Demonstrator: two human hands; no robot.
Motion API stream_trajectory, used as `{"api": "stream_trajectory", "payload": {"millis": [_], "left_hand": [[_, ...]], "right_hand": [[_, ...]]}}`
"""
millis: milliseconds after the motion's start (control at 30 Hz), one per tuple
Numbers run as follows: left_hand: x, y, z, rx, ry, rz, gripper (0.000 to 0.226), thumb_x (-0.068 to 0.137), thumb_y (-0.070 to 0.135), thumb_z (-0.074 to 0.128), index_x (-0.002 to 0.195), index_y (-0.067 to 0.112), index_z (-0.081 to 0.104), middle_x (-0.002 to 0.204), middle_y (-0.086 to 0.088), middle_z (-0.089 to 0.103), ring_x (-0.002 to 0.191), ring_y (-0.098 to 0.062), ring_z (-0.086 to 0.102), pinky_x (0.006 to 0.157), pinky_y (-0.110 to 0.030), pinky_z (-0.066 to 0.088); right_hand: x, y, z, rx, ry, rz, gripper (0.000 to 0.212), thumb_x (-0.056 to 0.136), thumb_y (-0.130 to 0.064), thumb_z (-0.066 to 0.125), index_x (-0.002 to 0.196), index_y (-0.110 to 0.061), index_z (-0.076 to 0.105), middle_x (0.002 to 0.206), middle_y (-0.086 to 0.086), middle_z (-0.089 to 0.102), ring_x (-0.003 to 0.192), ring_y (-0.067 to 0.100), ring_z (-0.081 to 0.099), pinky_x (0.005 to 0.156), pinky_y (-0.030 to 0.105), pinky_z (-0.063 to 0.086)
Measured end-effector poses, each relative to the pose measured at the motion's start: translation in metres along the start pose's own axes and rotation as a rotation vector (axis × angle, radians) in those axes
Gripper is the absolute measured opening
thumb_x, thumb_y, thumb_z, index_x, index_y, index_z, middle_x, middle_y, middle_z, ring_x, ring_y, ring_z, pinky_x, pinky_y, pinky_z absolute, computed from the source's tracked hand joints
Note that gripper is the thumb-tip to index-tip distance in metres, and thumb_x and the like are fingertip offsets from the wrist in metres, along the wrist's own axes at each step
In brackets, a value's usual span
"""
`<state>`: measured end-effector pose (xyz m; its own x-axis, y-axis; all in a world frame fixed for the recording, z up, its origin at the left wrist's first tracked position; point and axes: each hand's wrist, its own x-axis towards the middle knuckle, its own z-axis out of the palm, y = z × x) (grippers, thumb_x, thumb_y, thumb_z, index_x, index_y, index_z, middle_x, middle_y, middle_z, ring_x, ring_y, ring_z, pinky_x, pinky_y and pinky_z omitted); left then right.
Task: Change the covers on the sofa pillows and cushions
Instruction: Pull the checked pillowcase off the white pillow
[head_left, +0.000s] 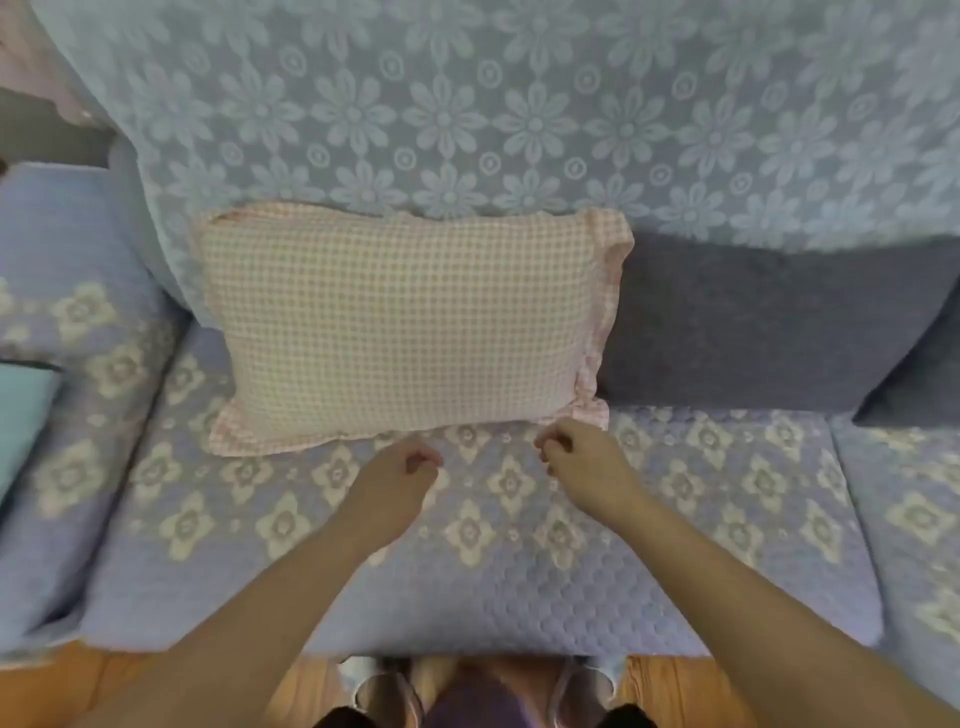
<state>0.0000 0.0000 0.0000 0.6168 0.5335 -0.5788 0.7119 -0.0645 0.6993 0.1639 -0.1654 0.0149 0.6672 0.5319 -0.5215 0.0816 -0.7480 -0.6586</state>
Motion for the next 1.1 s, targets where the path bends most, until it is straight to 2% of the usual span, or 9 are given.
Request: {"api": "stream_trajectory", "payload": {"millis": [100,267,367,467,633,733,867,967,1100], "left_hand": [[0.062,-0.019,-0.006,0.258,0.166,0.252,0.025,0.102,0.021,0.054,0.125,0.02,0.06,0.123,0.0,0.06,0.108,-0.021,0.059,0.095,-0.034,0.048],[0.176,-0.033,-0.036,0.707,0.512,0.712,0.055,0.101,0.027,0.051,0.153,0.015,0.036,0.159,-0.021,0.028,0.148,-0.039,0.025,0.12,-0.051,0.024],[0.224,-0.031,-0.061,0.772,0.56,0.577,0.061,0.106,0.047,0.025,0.161,0.028,0.007,0.168,-0.016,0.003,0.155,-0.036,0.002,0.125,-0.053,0.012],[0.247,-0.053,-0.063,0.868,0.499,0.455,0.073,0.102,0.06,0.02,0.158,0.033,-0.017,0.169,-0.006,-0.014,0.156,-0.025,-0.011,0.126,-0.045,0.004],[0.23,-0.085,-0.04,0.856,0.518,0.489,0.08,0.102,0.059,0.031,0.16,0.027,-0.014,0.17,-0.006,-0.003,0.156,-0.023,-0.002,0.127,-0.041,0.007],[0.189,-0.107,-0.031,0.789,0.572,0.564,0.076,0.1,0.058,0.037,0.162,0.021,0.013,0.165,-0.009,0.023,0.15,-0.026,0.022,0.123,-0.039,0.021],[0.116,-0.111,-0.028,0.765,0.86,0.897,0.066,0.088,0.051,0.048,0.144,0.016,0.047,0.149,-0.015,0.042,0.139,-0.035,0.037,0.115,-0.048,0.031],[0.061,-0.107,-0.041,0.997,0.805,0.91,0.089,0.081,0.07,0.055,0.157,0.037,0.024,0.165,-0.011,0.015,0.154,-0.034,0.007,0.122,-0.053,0.009],[0.007,-0.14,-0.056,1.259,0.691,0.547,0.115,0.074,0.081,0.059,0.155,0.048,-0.016,0.169,0.001,-0.01,0.155,-0.026,-0.014,0.12,-0.052,-0.012]], "right_hand": [[0.06,-0.005,0.007,-0.242,0.054,-0.214,0.021,0.101,-0.015,0.048,0.112,-0.02,0.065,0.111,-0.002,0.063,0.1,0.016,0.057,0.077,0.019,0.044],[0.196,-0.058,-0.012,-0.597,0.377,-0.697,0.047,0.1,-0.03,0.05,0.145,-0.017,0.045,0.157,0.007,0.033,0.146,0.031,0.022,0.12,0.045,0.019],[0.257,-0.078,-0.029,-0.769,0.416,-0.558,0.068,0.101,-0.055,0.037,0.158,-0.023,0.017,0.167,0.001,0.009,0.154,0.028,0.0,0.123,0.052,0.003],[0.277,-0.064,-0.02,-0.938,0.274,-0.34,0.093,0.09,-0.078,0.032,0.16,-0.024,-0.001,0.168,0.002,0.007,0.153,0.028,0.008,0.122,0.054,0.004],[0.236,-0.045,0.011,-0.99,0.194,-0.412,0.107,0.085,-0.076,0.051,0.159,-0.02,0.0,0.161,0.004,0.031,0.147,0.03,0.028,0.119,0.052,0.01],[0.17,-0.026,0.033,-1.077,0.254,-0.511,0.09,0.086,-0.072,0.055,0.155,-0.023,0.024,0.15,0.0,0.047,0.136,0.027,0.043,0.114,0.047,0.022],[0.078,0.017,0.056,-1.12,0.386,-0.667,0.082,0.089,-0.072,0.05,0.153,-0.028,0.024,0.133,-0.001,0.06,0.12,0.026,0.055,0.106,0.043,0.034],[0.018,0.058,0.053,-1.068,0.261,-0.606,0.083,0.088,-0.074,0.047,0.155,-0.04,0.013,0.143,-0.006,0.047,0.129,0.023,0.046,0.104,0.039,0.034],[-0.02,0.114,0.041,-1.053,0.256,-0.607,0.097,0.08,-0.078,0.053,0.155,-0.043,0.001,0.156,-0.001,0.013,0.143,0.023,0.015,0.114,0.043,0.031]]}}
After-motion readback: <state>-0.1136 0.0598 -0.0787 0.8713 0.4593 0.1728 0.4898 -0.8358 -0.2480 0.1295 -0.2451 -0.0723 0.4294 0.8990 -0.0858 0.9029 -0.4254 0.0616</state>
